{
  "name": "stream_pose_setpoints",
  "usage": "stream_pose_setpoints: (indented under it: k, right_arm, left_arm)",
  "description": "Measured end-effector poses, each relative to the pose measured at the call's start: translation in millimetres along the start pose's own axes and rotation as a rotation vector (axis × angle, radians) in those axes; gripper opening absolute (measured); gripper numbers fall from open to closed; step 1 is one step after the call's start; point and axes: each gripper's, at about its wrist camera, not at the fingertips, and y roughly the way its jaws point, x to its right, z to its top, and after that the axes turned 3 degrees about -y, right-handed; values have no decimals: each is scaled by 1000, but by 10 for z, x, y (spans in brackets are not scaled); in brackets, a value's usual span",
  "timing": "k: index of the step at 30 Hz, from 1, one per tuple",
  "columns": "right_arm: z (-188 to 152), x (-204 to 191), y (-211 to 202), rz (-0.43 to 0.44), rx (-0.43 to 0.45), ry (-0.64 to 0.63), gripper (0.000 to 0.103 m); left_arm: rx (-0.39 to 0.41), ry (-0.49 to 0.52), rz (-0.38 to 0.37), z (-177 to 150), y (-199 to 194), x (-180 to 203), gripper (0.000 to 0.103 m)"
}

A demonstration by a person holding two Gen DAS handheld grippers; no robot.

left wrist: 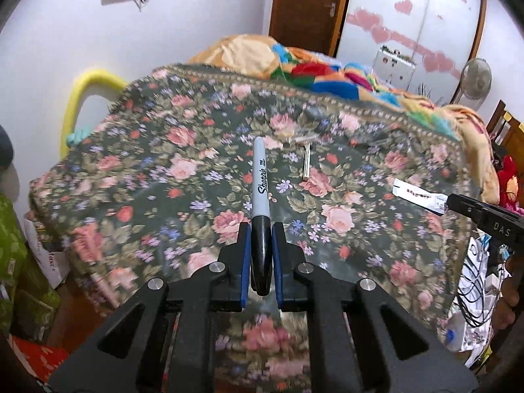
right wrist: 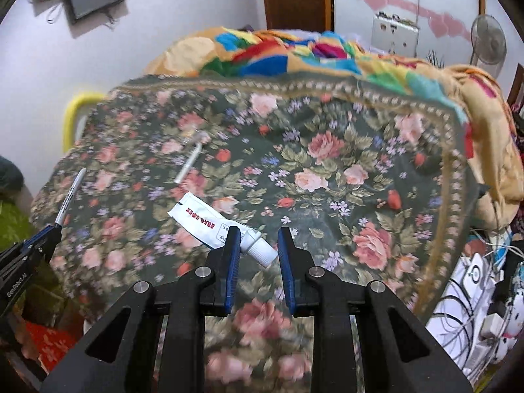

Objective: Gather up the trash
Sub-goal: 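Carry the marker and white tube with both grippers over the white bin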

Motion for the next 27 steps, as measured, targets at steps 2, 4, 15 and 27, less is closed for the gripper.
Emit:
stream_pose_setpoints:
  k: [2,4,15,27]
  right_arm:
    - [-21,-58,-175,9,17,-8,21]
    - [-48,-144,-364,19,36,-23,21]
    - [-299,-840,-1042,82,109,-144,21]
    - [-681,-1818,-1461,193,135,-281,21]
  left_arm:
    - [23,-2,4,-40,-236,-30,11]
    - [44,-6,10,-95,-463,-61,11]
    - [135,-44,60,-490,-1544,-434,11]
    - [190,-130,161,-1001,-2353,-1175,11]
